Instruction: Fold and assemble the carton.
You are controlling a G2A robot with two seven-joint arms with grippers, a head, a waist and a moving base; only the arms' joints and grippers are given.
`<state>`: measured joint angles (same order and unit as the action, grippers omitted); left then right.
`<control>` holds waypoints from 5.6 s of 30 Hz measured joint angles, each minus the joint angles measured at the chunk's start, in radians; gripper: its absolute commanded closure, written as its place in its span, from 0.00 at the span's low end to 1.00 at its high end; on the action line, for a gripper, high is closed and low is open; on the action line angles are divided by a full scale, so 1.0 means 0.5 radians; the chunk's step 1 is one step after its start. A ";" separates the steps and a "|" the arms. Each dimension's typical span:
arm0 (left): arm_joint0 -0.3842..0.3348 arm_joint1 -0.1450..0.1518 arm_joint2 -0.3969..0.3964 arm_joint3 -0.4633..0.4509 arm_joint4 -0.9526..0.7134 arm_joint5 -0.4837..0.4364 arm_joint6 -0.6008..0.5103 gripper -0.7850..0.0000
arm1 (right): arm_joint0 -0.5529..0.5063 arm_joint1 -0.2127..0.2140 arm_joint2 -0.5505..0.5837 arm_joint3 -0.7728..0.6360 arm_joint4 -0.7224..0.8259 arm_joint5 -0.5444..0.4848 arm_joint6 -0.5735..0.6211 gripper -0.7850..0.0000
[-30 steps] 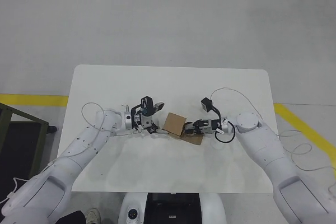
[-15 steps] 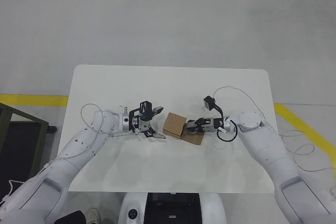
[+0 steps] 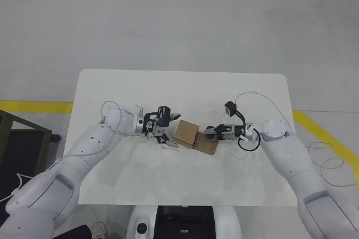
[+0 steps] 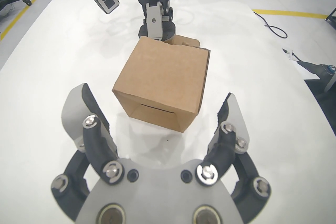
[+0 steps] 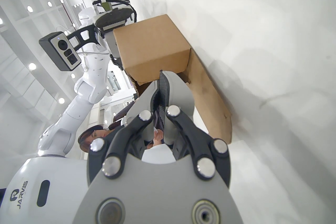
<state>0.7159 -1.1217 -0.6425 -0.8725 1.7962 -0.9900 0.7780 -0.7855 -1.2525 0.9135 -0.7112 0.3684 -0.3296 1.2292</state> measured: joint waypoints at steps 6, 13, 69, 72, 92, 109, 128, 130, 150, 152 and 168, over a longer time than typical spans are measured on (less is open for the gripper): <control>-0.078 -0.058 0.109 0.119 0.046 0.020 0.123 0.00 | -0.034 0.048 0.092 -0.034 -0.025 0.004 -0.007 1.00; -0.132 -0.111 0.197 0.216 0.025 0.072 0.176 0.00 | -0.103 0.102 0.190 -0.126 -0.049 0.038 -0.016 1.00; -0.189 -0.123 0.255 0.268 -0.375 0.165 0.133 0.21 | -0.316 0.202 0.265 -0.542 -0.123 0.257 -0.069 0.95; -0.191 -0.132 0.259 0.267 -0.363 0.175 0.101 0.22 | -0.296 0.198 0.245 -0.559 -0.153 0.280 -0.072 0.95; -0.212 -0.147 0.219 0.291 -0.349 0.140 0.013 0.18 | -0.334 0.272 0.424 -0.581 -0.222 0.308 -0.113 0.80; -0.197 -0.141 0.177 0.270 -0.360 0.075 -0.059 0.16 | -0.452 0.261 0.469 -0.588 0.207 0.098 -0.015 0.54; -0.181 -0.133 0.134 0.246 -0.368 0.026 -0.105 0.16 | -0.397 0.218 0.401 -0.451 0.246 -0.030 -0.157 0.00; -0.183 -0.132 0.129 0.234 -0.369 0.015 -0.109 0.15 | -0.402 0.226 0.421 -0.467 0.188 -0.071 -0.220 0.00; -0.090 -0.014 -0.100 0.150 -0.465 0.020 0.014 0.00 | -1.294 0.437 0.840 -2.179 -1.141 0.304 -0.729 0.00; -0.071 0.000 -0.124 0.129 -0.470 0.026 0.011 0.00 | -1.323 0.441 0.803 -2.285 -1.247 0.383 -0.689 0.00; 0.117 0.128 -0.360 -0.085 -0.501 0.050 -0.045 0.00 | -1.174 0.390 0.294 -2.345 -1.800 0.915 -0.578 0.74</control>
<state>0.7746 -1.0575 -0.8227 -0.9149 1.5459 -0.9648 0.7555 -1.3724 -1.0574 1.0608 -1.8837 -0.5317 0.1281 0.9400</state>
